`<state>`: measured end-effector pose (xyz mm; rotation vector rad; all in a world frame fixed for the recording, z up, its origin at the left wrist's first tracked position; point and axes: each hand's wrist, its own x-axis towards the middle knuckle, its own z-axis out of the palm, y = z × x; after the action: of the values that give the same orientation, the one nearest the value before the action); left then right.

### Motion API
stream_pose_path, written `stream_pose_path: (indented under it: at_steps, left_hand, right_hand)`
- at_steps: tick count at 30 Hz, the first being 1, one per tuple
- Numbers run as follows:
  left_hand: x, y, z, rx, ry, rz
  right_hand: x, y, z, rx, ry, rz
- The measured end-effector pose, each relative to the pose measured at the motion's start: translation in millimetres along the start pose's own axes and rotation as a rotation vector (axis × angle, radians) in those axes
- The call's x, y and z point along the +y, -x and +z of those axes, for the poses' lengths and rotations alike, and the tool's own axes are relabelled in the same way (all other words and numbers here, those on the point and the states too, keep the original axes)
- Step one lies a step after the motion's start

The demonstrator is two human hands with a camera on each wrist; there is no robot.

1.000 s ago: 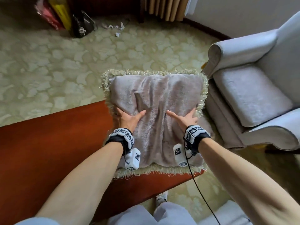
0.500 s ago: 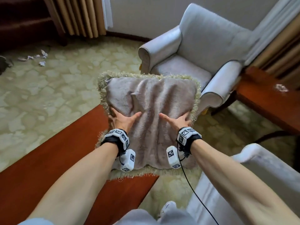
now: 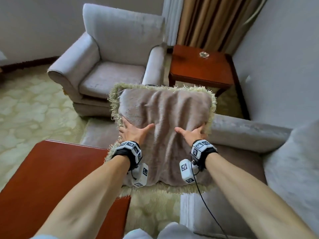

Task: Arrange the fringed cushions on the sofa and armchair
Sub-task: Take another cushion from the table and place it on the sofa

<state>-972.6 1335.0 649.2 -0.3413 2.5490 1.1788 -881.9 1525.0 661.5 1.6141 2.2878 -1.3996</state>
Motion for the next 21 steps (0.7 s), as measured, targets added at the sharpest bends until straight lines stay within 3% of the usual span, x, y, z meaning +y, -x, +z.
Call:
stream_pose_path:
  at_steps: [10, 21]
  left_hand:
    - [113, 45, 153, -0.222, -0.128, 0.195]
    - [224, 39, 298, -0.565, -0.304, 0.539]
  right_hand:
    - [87, -74, -135, 0.214, -0.208, 0.235]
    - [143, -135, -199, 0.475, -0.435, 0.574]
